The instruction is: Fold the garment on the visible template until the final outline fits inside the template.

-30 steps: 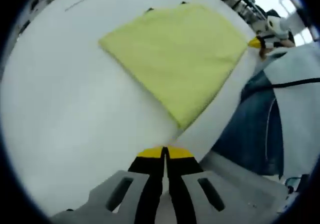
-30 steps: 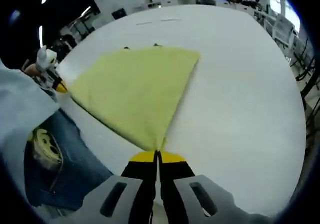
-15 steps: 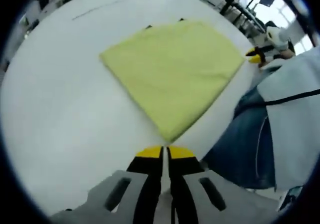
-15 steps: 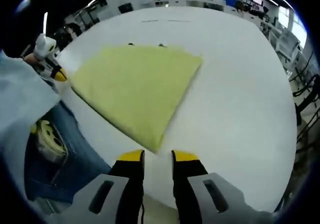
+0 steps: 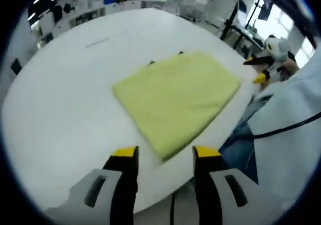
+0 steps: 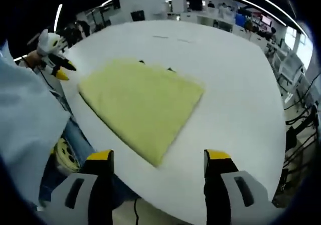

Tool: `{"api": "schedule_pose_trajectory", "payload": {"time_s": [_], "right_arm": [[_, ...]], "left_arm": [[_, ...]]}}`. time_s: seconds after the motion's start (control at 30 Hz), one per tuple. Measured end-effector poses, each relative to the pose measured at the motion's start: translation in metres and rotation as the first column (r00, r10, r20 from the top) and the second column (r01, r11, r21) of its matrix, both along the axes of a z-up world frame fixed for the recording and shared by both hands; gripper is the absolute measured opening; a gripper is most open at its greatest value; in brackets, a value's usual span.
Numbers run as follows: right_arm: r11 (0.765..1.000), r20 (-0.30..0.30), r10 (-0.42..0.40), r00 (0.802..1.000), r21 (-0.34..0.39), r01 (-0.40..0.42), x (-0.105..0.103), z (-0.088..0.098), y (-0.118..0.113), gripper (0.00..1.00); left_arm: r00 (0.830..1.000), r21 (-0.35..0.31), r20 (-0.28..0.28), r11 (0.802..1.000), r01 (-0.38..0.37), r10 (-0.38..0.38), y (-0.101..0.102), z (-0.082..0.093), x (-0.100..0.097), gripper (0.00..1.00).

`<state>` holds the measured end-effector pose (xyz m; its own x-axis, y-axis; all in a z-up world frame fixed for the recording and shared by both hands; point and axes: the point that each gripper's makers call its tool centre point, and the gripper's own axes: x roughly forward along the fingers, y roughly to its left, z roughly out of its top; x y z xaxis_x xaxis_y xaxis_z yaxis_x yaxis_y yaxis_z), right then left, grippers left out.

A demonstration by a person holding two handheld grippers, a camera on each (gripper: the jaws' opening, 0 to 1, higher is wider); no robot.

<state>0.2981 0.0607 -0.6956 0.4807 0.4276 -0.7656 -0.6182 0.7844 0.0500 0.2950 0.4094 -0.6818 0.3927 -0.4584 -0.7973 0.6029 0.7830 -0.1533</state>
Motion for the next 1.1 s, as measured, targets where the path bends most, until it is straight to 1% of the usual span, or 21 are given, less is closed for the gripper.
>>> {"api": "schedule_pose_trajectory", "payload": {"time_s": [0.03,0.1,0.13,0.17,0.2,0.23,0.3,0.33,0.37,0.43,0.5,0.57,0.73,0.83,0.97,1.1], "right_arm": [[1.000,0.022,0.000,1.000,0.001,0.000,0.003,0.004,0.001,0.82],[1.000,0.037,0.001,0.999,0.002,-0.001,0.005,0.012,0.003,0.88],[1.000,0.043,0.001,0.999,0.005,-0.002,0.006,0.015,0.005,0.91],[1.000,0.045,0.003,0.999,0.007,-0.003,0.006,0.018,0.006,0.93],[1.000,0.050,0.004,0.999,0.008,-0.004,0.007,0.021,0.007,0.95],[1.000,0.069,0.000,0.998,0.010,-0.001,0.010,0.026,0.008,0.96],[1.000,0.081,-0.001,0.997,0.014,0.000,0.012,0.032,0.010,1.00],[1.000,0.084,-0.001,0.996,0.018,-0.001,0.011,0.035,0.011,1.00],[1.000,0.103,-0.003,0.995,0.018,0.001,0.013,0.042,0.012,1.00],[1.000,0.135,-0.004,0.991,0.020,0.002,0.016,0.052,0.014,1.00],[1.000,0.150,-0.009,0.989,0.029,0.004,0.017,0.059,0.015,1.00],[1.000,0.162,0.000,0.987,0.022,-0.003,0.017,0.064,0.017,1.00],[0.999,0.163,0.031,0.986,0.013,-0.033,0.010,0.069,0.022,1.00],[1.000,0.157,0.024,0.987,0.012,-0.026,0.007,0.068,0.021,1.00],[1.000,0.146,0.020,0.989,0.001,-0.020,0.003,0.065,0.017,1.00],[1.000,0.137,0.029,0.990,-0.005,-0.029,-0.001,0.063,0.017,1.00]], "left_arm": [[1.000,-0.003,0.005,1.000,-0.003,0.004,0.000,0.002,0.000,0.48],[0.999,-0.015,0.036,1.000,-0.008,0.009,0.000,0.010,0.002,0.53],[0.998,-0.031,0.054,0.999,-0.014,0.015,-0.002,0.015,0.004,0.57],[0.997,-0.061,0.077,0.998,-0.022,0.026,-0.005,0.020,0.007,0.59],[0.996,-0.086,0.086,0.996,-0.027,0.035,-0.007,0.024,0.009,0.60],[0.995,-0.105,0.094,0.994,-0.026,0.036,-0.009,0.028,0.009,0.63],[0.991,-0.111,0.134,0.994,0.003,0.012,-0.013,0.038,0.010,0.71],[0.989,-0.107,0.145,0.994,0.013,0.003,-0.015,0.041,0.010,0.79],[0.988,-0.107,0.156,0.994,0.025,-0.008,-0.017,0.045,0.008,0.83],[0.985,-0.106,0.169,0.994,0.038,-0.019,-0.021,0.050,0.007,0.88],[0.982,-0.109,0.185,0.993,0.048,-0.027,-0.024,0.055,0.007,0.93],[0.981,-0.110,0.192,0.992,0.059,-0.037,-0.027,0.057,0.006,0.98],[0.978,-0.117,0.201,0.990,0.078,-0.053,-0.031,0.061,0.002,1.00],[0.973,-0.100,0.230,0.994,0.054,-0.030,-0.028,0.063,0.005,1.00],[0.974,-0.106,0.226,0.993,0.054,-0.028,-0.029,0.064,0.000,1.00],[0.972,-0.104,0.236,0.994,0.021,0.004,-0.025,0.066,0.000,1.00]]}}
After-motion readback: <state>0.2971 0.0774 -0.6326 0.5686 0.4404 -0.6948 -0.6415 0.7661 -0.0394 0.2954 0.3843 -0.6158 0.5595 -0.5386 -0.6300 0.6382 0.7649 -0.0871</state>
